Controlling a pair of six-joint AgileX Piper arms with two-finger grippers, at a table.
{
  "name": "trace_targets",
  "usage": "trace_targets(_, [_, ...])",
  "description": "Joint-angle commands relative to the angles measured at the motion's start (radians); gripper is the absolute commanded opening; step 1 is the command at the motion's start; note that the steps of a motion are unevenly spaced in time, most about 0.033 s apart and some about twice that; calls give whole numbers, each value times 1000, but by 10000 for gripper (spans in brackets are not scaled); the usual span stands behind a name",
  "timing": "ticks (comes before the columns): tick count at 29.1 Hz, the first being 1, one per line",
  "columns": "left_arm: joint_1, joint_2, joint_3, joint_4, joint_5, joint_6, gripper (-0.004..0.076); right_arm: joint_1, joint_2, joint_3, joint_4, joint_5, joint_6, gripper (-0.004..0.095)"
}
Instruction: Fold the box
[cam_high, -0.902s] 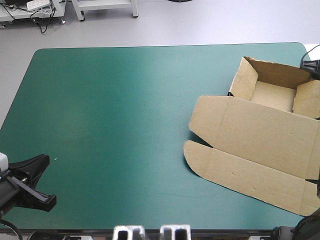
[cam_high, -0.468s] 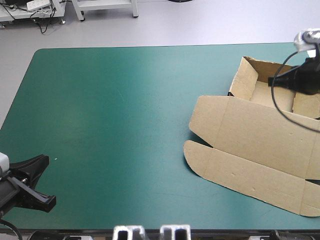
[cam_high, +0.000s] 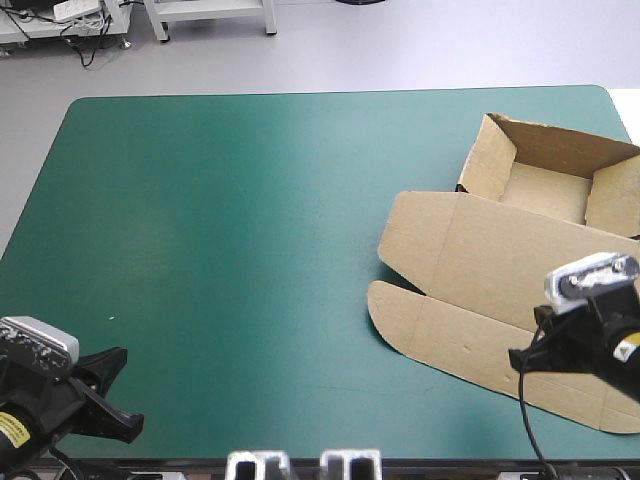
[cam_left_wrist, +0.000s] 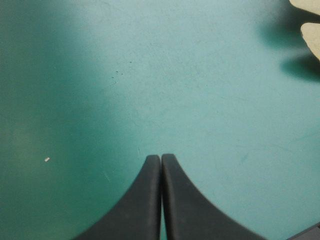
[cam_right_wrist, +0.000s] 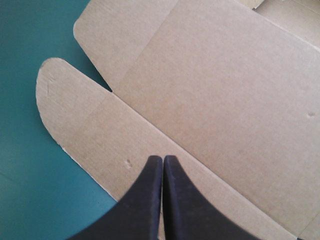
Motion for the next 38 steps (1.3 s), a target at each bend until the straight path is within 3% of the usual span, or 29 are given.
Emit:
trace_targets(1, [-8, -41, 83, -28, -125, 8, -10, 2, -123, 110, 3, -110, -17, -5])
trace_targets(9, [-8, -169, 315, -58, -214, 80, -10, 2, -323, 327, 3, -145, -29, -5])
trace_targets(17, [-8, -197, 318, -84, -223, 85, -10, 2, -359, 380, -10, -193, -31, -5])
trace_targets(38, [-8, -197, 318, -82, -212, 81, -10, 2, -359, 380, -11, -195, -31, -6])
